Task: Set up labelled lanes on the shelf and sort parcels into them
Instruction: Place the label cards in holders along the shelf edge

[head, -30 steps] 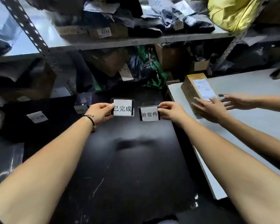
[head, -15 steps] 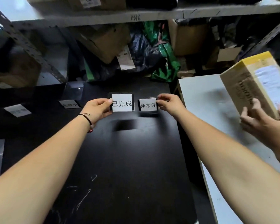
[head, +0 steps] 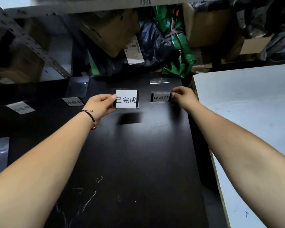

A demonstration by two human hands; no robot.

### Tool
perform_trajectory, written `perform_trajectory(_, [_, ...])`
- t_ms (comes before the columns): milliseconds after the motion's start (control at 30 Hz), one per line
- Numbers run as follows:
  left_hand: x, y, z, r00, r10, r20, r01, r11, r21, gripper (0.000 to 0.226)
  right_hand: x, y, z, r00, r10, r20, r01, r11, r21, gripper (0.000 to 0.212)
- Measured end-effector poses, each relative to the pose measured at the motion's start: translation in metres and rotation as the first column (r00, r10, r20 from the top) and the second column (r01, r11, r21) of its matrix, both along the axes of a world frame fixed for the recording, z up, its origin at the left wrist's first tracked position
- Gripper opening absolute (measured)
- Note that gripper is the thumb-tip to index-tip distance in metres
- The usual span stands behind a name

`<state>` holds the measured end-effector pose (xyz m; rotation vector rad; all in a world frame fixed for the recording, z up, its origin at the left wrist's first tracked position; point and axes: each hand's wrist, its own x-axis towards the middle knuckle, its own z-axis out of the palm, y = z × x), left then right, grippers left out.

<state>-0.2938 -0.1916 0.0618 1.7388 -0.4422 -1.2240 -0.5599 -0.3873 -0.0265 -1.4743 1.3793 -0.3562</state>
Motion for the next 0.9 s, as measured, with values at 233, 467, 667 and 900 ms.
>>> perform_trajectory(233, [-0.003, 0.017, 0.018, 1.0, 0.012, 0.008, -0.011, 1.0, -0.021, 0.015, -0.005, 0.03, 0.039, 0.981, 0.029, -0.19, -0.031, 0.999, -0.011, 0.058])
perform_trajectory(467, [0.006, 0.065, 0.055, 0.996, 0.02, 0.088, -0.018, 1.0, -0.023, 0.015, 0.006, 0.104, 0.093, 0.867, 0.355, -0.35, -0.3, 0.932, 0.202, 0.027])
perform_trajectory(667, [0.025, 0.12, 0.101, 0.982, -0.044, 0.184, 0.061, 0.994, -0.087, 0.015, 0.063, 0.189, 0.162, 0.923, 0.336, -0.185, -0.334, 0.942, 0.047, 0.013])
perform_trajectory(900, [0.045, 0.198, 0.16, 0.982, -0.036, 0.185, 0.085, 0.961, -0.263, 0.008, 0.121, 0.291, 0.254, 0.959, 0.094, 0.266, -0.075, 0.994, -0.08, 0.008])
